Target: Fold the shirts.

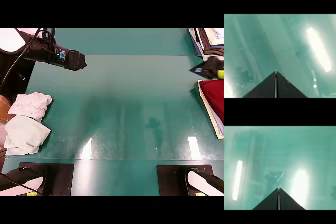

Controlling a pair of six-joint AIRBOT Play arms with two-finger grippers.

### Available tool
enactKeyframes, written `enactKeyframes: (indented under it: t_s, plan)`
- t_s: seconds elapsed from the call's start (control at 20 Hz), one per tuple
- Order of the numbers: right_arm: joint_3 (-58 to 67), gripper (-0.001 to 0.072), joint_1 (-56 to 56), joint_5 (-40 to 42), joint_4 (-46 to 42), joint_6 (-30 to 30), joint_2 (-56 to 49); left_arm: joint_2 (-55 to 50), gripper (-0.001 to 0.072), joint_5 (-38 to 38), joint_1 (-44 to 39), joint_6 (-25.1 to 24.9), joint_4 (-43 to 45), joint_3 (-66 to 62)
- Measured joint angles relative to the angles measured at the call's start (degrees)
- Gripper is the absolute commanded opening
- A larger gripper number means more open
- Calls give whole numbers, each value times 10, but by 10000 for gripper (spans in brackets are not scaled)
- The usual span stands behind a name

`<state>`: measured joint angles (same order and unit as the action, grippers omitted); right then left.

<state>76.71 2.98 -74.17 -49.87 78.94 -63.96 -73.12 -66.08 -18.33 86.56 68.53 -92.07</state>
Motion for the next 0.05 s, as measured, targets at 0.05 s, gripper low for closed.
enactKeyframes:
  t_s: [0.05]
  plan:
    - [0,16,-16,3,0,-3,0,0,26,2,0,0,0,0]
